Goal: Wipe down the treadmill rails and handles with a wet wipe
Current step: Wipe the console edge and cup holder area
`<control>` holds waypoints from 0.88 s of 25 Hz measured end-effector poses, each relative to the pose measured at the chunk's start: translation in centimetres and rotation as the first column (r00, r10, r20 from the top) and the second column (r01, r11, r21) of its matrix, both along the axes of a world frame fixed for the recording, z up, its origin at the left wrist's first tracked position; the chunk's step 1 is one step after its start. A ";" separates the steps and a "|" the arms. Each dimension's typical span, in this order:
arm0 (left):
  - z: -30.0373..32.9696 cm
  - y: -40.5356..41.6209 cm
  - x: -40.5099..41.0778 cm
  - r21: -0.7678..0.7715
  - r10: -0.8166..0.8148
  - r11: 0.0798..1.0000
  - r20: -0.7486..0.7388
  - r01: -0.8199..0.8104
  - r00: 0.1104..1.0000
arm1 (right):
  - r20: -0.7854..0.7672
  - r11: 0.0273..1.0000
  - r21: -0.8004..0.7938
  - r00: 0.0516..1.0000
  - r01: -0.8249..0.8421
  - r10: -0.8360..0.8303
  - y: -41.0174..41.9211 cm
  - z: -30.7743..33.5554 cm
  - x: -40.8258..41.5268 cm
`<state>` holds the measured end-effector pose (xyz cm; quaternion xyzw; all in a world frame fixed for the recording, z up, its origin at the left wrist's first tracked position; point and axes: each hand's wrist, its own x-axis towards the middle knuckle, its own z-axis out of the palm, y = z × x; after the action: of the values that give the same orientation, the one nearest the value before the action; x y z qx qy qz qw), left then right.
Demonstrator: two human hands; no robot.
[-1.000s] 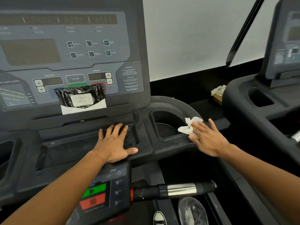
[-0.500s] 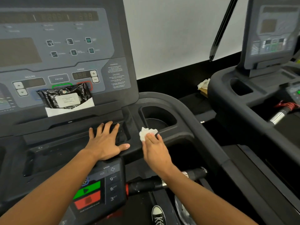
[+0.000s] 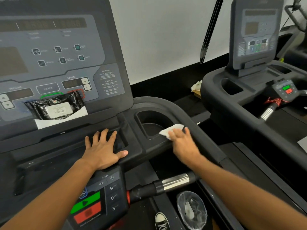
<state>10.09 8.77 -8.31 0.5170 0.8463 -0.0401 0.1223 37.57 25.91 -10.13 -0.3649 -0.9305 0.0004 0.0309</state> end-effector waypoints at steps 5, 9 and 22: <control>-0.3 -0.1 -0.2 0.017 0.003 1.000 0.002 -0.003 1.000 | -0.279 0.971 -0.137 0.948 -0.196 0.152 -8.2 -2.1 -6.1; -0.5 -0.2 -0.5 0.000 0.006 1.000 -0.010 -0.006 1.000 | -0.141 0.986 -0.036 0.977 -0.165 0.159 -2.0 -0.4 -1.4; -0.4 -0.4 0.0 0.051 0.035 0.998 0.044 -0.037 0.998 | 0.094 0.913 0.201 0.934 -0.356 0.344 3.5 1.3 11.8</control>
<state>10.10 8.33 -8.75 0.5054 0.8534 -0.0046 0.1276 49.35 29.36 -8.82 -0.1866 -0.9759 -0.1049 0.0430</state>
